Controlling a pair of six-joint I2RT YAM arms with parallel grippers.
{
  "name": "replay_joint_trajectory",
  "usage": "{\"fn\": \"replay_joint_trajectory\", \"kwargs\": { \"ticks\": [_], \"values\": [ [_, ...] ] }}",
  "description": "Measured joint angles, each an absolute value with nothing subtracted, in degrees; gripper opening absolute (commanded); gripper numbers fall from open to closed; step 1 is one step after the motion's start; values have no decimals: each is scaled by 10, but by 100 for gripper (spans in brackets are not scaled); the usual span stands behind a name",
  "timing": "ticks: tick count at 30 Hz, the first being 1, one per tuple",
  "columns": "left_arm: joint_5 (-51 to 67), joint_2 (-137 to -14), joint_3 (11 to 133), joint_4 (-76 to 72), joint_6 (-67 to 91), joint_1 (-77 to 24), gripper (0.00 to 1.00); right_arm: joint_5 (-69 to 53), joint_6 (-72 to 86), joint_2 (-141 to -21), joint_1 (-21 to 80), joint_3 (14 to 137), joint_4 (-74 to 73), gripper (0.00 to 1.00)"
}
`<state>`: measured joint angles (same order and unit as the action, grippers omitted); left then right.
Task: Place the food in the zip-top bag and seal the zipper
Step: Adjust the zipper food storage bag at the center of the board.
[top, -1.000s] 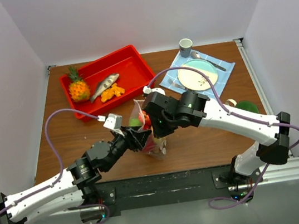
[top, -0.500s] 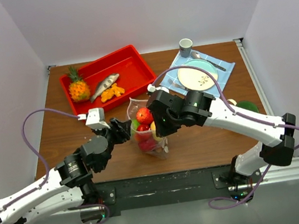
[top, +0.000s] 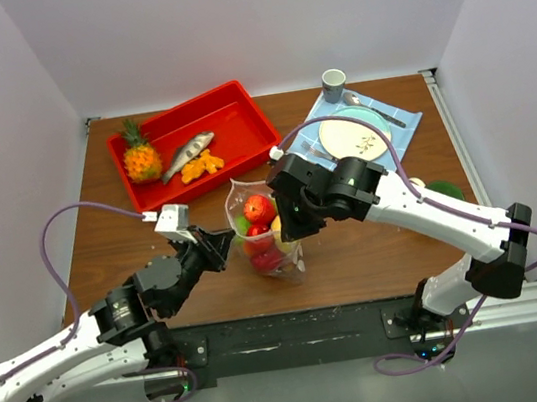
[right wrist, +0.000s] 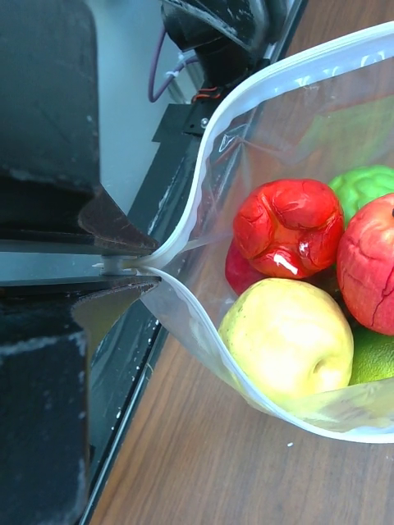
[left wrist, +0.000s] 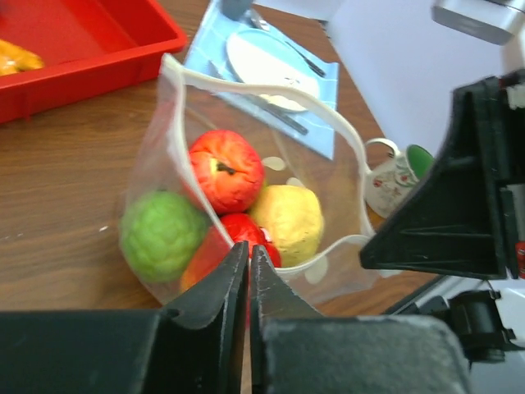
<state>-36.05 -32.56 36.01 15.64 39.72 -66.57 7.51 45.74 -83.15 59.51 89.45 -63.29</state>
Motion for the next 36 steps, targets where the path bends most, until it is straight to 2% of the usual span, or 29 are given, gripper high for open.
{"fn": "replay_joint_trajectory", "kwargs": {
  "ticks": [3, 5, 12, 13, 14, 16, 17, 21, 22, 26, 29, 32, 36],
  "values": [
    [-328, -335, 350, 129, 396, -666, 6, 73, 458, -832, 592, 894, -631, 0],
    [-307, -343, 331, 110, 396, -666, 0, 71, 459, -832, 590, 894, -629, 0],
    [-243, -371, 282, 63, 394, -666, 0, 62, 464, -832, 587, 894, -621, 0],
    [-237, -371, 277, 56, 394, -666, 3, 62, 464, -833, 587, 894, -621, 0],
    [-231, -368, 270, 47, 394, -666, 21, 62, 464, -833, 587, 894, -620, 0],
    [-221, -357, 258, 31, 392, -666, 29, 62, 465, -833, 584, 894, -620, 0],
    [-215, -350, 252, 25, 393, -666, 40, 62, 465, -833, 582, 894, -619, 0],
    [-201, -325, 249, 22, 394, -666, 47, 59, 465, -833, 574, 894, -615, 0],
    [-199, -317, 249, 25, 394, -666, 46, 58, 465, -833, 573, 894, -613, 0],
    [-175, -290, 253, 43, 391, -666, 19, 51, 465, -833, 570, 893, -608, 0],
    [-149, -295, 272, 63, 383, -666, 9, 49, 465, -833, 569, 892, -606, 0],
    [-117, -314, 279, 75, 377, -666, 0, 49, 465, -834, 567, 892, -606, 0],
    [-93, -345, 283, 102, 379, -666, 0, 49, 466, -839, 564, 893, -605, 0]
  ]
}}
